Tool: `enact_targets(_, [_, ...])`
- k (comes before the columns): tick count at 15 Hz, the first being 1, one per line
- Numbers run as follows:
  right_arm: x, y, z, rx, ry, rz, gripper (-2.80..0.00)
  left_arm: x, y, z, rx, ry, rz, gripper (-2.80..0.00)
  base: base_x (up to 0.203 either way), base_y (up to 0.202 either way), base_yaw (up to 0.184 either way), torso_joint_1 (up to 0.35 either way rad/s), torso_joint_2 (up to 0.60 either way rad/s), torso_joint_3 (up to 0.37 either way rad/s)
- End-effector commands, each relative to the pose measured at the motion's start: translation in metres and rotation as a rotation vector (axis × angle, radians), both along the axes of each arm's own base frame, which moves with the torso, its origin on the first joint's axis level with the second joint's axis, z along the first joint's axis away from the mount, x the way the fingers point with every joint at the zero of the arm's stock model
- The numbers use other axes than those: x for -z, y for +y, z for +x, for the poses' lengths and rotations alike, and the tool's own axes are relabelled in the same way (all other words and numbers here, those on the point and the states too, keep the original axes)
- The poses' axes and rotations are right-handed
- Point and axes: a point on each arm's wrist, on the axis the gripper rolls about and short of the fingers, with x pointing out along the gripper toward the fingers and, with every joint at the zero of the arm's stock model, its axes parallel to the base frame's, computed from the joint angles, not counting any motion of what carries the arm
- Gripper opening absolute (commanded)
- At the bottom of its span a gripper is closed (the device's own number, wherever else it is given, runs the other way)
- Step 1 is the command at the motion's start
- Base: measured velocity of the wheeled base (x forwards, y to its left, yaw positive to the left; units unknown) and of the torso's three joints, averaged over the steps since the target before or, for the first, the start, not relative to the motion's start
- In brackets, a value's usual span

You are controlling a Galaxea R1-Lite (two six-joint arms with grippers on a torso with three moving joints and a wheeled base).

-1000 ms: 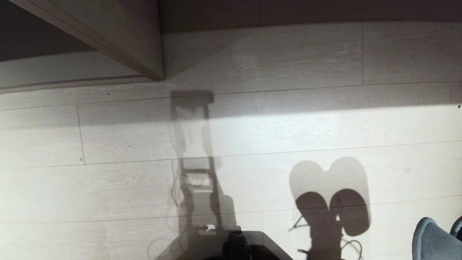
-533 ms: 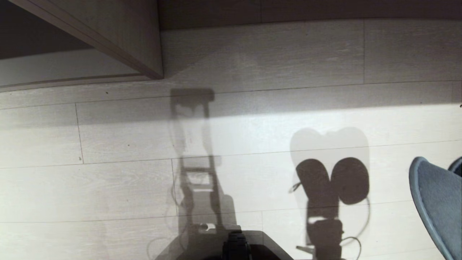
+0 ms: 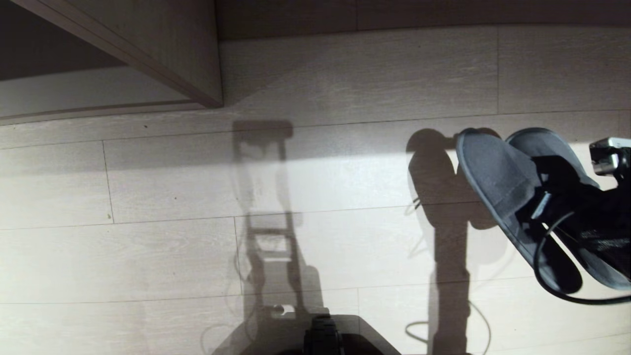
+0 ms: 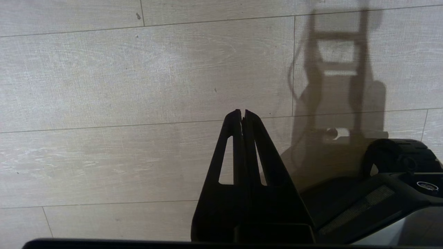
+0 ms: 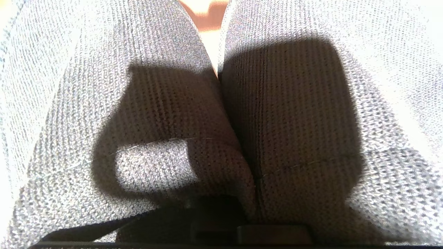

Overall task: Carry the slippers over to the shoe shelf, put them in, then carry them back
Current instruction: Place the slippers on the floor

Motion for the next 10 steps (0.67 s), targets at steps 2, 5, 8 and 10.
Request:
enact_targets(2, [0.024, 0.003, 0.061, -0.009, -0.067, -0.007, -2.80, 0.000, 0.000, 0.000, 0.000, 0.000, 0.000, -2.80, 0.000, 0.000, 0.000, 0.000, 0.00, 0.000])
enact_targets(5, [0.038, 0.008, 0.089, 0.012, -0.187, 0.017, -2.80, 0.000, 0.000, 0.000, 0.000, 0.000, 0.000, -2.80, 0.000, 0.000, 0.000, 0.000, 0.00, 0.000])
enact_targets(8, [0.041, 0.010, 0.105, 0.019, -0.218, 0.040, -2.80, 0.000, 0.000, 0.000, 0.000, 0.000, 0.000, -2.80, 0.000, 0.000, 0.000, 0.000, 0.00, 0.000])
enact_targets(10, [0.037, 0.010, 0.111, 0.031, -0.244, 0.056, -2.80, 0.000, 0.000, 0.000, 0.000, 0.000, 0.000, -2.80, 0.000, 0.000, 0.000, 0.000, 0.00, 0.000])
